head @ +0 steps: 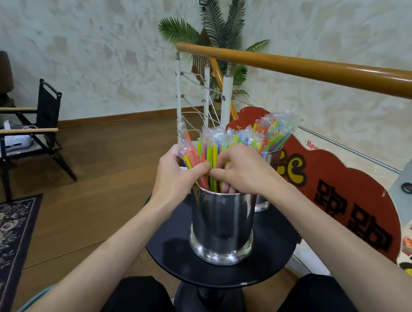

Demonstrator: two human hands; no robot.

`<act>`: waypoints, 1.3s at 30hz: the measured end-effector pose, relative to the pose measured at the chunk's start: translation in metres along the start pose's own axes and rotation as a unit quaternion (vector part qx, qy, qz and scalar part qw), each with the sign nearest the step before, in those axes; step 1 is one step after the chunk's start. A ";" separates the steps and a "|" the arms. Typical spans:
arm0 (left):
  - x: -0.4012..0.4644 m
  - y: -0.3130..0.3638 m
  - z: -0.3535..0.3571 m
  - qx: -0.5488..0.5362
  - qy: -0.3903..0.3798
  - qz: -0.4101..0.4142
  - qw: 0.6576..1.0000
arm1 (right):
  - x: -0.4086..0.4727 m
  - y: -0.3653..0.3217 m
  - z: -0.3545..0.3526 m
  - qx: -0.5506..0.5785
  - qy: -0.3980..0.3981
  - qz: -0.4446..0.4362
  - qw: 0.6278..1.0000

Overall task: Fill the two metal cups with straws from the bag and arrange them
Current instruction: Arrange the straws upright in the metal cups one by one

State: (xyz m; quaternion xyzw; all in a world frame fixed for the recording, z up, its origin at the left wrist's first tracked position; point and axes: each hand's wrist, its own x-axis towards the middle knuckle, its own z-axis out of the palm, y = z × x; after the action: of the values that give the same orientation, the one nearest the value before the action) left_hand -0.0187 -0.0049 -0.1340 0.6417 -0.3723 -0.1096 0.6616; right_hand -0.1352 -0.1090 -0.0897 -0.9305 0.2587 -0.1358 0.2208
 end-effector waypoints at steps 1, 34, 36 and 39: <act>0.000 0.000 0.000 -0.008 -0.004 -0.003 1.000 | -0.001 0.000 -0.001 0.003 -0.006 -0.001 1.000; 0.010 0.005 -0.005 0.122 -0.056 0.056 0.989 | -0.004 0.003 -0.031 -0.026 0.223 -0.266 0.938; 0.010 0.007 -0.008 0.091 -0.069 0.040 0.993 | -0.001 0.002 -0.039 -0.035 0.221 -0.271 0.936; 0.007 0.011 -0.012 0.047 -0.075 0.028 0.996 | 0.004 0.001 -0.052 -0.051 0.273 -0.275 0.921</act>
State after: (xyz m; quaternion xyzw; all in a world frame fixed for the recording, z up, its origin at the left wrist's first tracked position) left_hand -0.0099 0.0010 -0.1203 0.6516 -0.4433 -0.1207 0.6036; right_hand -0.1514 -0.1295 -0.0447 -0.9020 0.0496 -0.4262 0.0477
